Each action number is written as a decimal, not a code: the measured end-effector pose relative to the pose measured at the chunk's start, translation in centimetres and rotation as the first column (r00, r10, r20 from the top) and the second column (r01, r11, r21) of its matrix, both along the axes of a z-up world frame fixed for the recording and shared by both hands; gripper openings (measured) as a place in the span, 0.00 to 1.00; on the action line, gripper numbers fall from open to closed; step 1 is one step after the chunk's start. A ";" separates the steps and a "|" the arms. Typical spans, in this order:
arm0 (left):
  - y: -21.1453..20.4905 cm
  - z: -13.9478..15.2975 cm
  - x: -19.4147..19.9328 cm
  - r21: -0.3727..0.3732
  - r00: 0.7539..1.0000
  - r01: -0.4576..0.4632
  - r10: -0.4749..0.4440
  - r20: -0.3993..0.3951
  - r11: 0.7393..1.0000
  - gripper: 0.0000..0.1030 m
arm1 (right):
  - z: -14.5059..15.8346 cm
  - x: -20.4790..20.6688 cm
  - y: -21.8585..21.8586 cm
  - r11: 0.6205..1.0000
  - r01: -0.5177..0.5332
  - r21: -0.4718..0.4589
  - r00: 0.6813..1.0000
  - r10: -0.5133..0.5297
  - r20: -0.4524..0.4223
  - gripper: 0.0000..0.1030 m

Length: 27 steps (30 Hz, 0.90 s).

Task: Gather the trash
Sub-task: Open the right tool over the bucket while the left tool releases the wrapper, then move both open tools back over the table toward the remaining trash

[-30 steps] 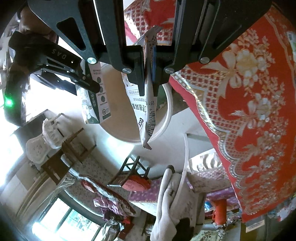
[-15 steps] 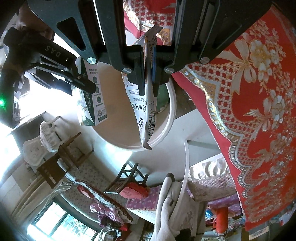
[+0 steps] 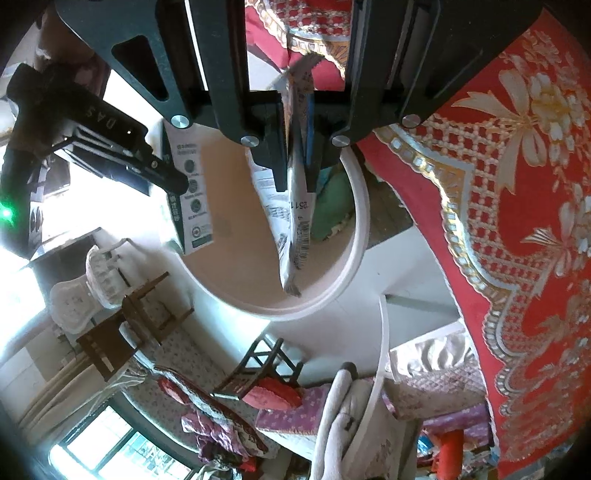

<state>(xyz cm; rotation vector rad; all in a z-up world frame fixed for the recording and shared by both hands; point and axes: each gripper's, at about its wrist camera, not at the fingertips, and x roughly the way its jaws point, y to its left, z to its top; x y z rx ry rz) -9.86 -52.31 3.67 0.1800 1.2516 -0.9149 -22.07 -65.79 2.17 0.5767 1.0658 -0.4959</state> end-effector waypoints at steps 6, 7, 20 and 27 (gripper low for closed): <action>0.8 0.2 -0.3 -0.042 1.000 -0.016 0.015 -0.027 0.999 0.48 | 0.0 -0.6 -0.4 0.999 0.034 0.007 0.999 -0.034 0.009 0.59; 0.9 0.4 -0.3 -0.035 1.000 -0.018 0.018 -0.017 0.999 0.48 | 0.0 -0.7 -0.5 0.999 0.035 0.009 0.999 -0.035 0.007 0.59; 5.5 2.7 0.0 0.000 0.983 -0.111 0.110 0.147 0.994 0.48 | 0.1 1.0 2.6 0.999 -0.046 0.013 0.999 0.046 0.006 0.59; 9.7 4.0 0.6 0.010 0.961 -0.183 0.177 0.211 0.983 0.48 | 1.1 3.0 5.0 0.995 -0.104 0.000 0.994 0.104 0.028 0.60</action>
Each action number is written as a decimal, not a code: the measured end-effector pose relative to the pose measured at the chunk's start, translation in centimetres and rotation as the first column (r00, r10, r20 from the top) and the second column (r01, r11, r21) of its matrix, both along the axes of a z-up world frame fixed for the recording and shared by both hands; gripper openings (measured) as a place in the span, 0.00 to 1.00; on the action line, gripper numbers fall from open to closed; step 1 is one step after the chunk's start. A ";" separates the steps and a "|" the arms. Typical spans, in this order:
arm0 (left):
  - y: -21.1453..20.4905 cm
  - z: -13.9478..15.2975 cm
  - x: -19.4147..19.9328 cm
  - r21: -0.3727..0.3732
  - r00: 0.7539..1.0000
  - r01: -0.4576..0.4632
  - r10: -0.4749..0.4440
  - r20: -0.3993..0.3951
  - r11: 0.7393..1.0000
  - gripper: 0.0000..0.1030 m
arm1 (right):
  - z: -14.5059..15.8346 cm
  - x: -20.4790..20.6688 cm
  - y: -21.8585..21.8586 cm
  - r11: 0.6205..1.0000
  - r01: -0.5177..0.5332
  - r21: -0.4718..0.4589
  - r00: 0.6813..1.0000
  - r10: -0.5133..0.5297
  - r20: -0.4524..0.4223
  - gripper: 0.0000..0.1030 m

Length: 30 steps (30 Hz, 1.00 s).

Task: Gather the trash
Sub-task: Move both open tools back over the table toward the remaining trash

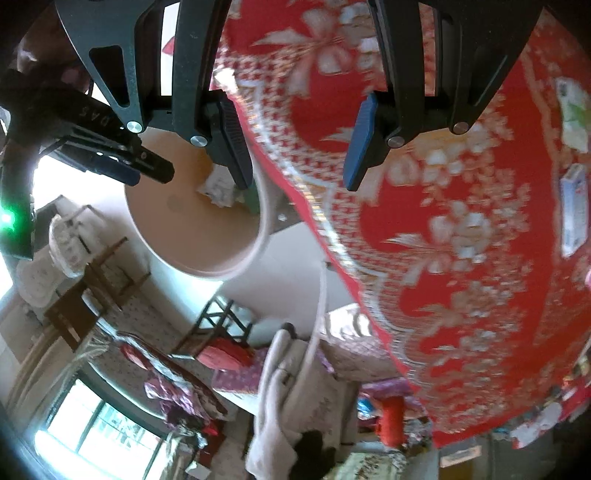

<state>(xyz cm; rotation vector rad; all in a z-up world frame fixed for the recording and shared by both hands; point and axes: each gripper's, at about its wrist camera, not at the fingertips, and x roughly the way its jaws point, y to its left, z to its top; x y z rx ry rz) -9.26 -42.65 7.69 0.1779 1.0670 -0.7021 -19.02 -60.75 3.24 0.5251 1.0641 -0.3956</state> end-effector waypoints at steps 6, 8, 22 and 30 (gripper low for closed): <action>4.3 1.2 1.4 0.008 0.995 -0.098 0.097 0.029 0.995 0.48 | 1.1 2.4 3.0 0.997 -0.073 -0.009 0.997 0.074 0.024 0.61; 5.9 1.4 1.8 0.013 0.990 -0.134 0.133 0.036 0.991 0.48 | 1.5 3.4 4.4 0.994 -0.107 -0.013 0.994 0.108 0.032 0.61; 19.9 1.1 3.9 0.071 0.913 -0.407 0.404 0.054 0.910 0.48 | 2.2 9.6 14.8 0.934 -0.356 -0.012 0.933 0.356 0.057 0.63; 26.4 -2.7 5.7 0.159 0.879 -0.475 0.473 0.056 0.865 0.50 | 2.0 11.8 19.5 0.884 -0.467 -0.001 0.883 0.466 0.055 0.63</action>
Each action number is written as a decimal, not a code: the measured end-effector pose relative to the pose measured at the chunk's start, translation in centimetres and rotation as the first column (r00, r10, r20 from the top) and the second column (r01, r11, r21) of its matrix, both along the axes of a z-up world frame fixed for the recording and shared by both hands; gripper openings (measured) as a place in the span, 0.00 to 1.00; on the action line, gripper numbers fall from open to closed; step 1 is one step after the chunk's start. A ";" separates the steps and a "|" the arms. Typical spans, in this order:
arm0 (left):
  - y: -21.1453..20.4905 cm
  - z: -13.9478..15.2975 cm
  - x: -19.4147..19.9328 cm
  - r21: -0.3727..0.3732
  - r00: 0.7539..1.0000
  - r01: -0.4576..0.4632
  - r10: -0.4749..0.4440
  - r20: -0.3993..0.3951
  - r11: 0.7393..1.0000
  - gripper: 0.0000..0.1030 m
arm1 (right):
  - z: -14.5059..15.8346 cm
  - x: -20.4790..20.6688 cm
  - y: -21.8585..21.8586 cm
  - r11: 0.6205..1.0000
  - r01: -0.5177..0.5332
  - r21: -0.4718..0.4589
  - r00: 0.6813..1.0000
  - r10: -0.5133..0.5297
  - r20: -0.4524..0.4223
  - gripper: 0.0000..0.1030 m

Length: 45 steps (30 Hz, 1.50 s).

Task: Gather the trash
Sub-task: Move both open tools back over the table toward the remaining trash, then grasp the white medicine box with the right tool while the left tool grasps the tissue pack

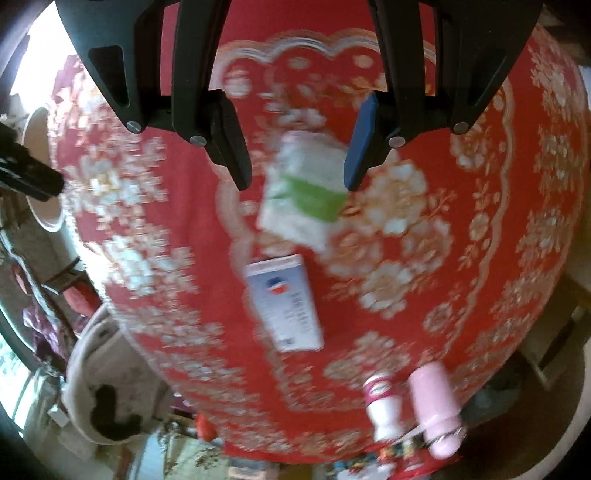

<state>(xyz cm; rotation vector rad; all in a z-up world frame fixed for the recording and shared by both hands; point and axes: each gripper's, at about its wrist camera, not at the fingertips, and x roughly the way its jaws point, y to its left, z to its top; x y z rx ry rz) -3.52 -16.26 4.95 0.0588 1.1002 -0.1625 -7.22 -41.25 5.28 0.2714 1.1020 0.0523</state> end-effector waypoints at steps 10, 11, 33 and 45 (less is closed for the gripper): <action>0.5 -1.6 1.7 -0.089 0.998 0.028 -0.033 -0.060 0.996 0.50 | -1.3 2.2 2.3 0.996 -0.087 0.015 0.995 0.087 -0.040 0.64; 0.3 -1.5 1.7 -0.110 0.997 0.042 -0.049 -0.061 0.993 0.50 | -1.3 2.4 2.4 0.995 -0.095 0.017 0.995 0.096 -0.041 0.64; 4.5 -0.8 4.0 -0.133 0.999 0.025 -0.031 -0.044 0.991 0.20 | -1.8 9.4 8.9 0.983 -0.182 0.037 0.982 0.184 -0.051 0.65; 10.7 1.0 4.7 -0.145 1.000 0.022 -0.024 -0.014 0.989 0.20 | -4.5 17.7 18.3 0.983 -0.171 -0.064 0.985 0.168 -0.047 0.51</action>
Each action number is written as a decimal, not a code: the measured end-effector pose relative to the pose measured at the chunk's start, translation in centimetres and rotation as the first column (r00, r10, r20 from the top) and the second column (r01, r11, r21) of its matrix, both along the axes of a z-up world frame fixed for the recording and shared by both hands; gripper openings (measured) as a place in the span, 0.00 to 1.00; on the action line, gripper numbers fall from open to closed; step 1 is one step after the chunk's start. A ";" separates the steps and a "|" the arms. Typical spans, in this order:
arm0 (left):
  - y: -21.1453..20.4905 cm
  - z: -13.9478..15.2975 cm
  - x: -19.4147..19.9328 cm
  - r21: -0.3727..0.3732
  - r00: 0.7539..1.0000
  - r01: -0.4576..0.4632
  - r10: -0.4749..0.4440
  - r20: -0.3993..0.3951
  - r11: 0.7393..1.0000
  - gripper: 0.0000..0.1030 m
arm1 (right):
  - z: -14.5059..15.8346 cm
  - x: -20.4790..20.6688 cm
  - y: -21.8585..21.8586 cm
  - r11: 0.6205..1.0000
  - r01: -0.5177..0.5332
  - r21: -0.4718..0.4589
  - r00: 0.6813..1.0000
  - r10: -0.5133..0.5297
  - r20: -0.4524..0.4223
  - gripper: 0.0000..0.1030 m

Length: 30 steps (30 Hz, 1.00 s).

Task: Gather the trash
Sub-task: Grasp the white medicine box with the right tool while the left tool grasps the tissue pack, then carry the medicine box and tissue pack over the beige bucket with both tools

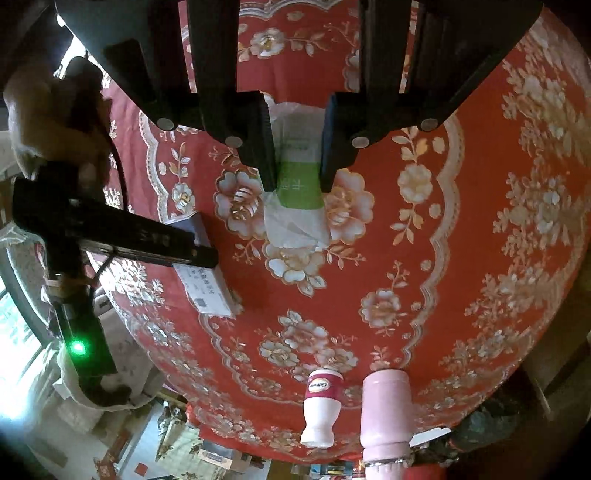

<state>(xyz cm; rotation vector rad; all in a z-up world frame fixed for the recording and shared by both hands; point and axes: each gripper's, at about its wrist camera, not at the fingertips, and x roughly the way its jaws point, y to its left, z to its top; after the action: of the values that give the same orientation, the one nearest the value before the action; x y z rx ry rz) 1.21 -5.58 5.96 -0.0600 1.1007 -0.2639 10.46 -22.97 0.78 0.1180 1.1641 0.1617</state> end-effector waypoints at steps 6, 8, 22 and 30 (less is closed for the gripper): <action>-0.6 0.1 0.7 0.020 0.999 0.040 -0.040 0.014 0.999 0.20 | 0.1 -0.1 0.1 0.999 0.018 -0.036 1.000 -0.017 0.027 0.46; -1.1 0.3 0.9 0.022 0.998 0.052 -0.052 0.019 0.998 0.20 | 0.8 -1.1 -0.3 0.999 0.032 -0.022 0.999 -0.031 0.042 0.46; -8.4 2.2 -1.9 0.062 0.988 0.125 -0.130 0.083 0.990 0.20 | 4.3 -10.3 -7.2 0.988 0.140 0.062 0.985 -0.146 0.093 0.46; -16.4 3.2 -5.5 0.053 0.977 0.190 -0.194 0.088 0.980 0.20 | 6.1 -16.1 -14.2 0.979 0.199 0.051 0.972 -0.204 0.120 0.46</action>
<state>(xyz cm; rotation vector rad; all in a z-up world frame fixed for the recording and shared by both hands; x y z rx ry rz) -4.30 -22.02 9.14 0.0984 1.0207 -0.4114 -5.64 -37.15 6.86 0.2561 1.0182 0.0116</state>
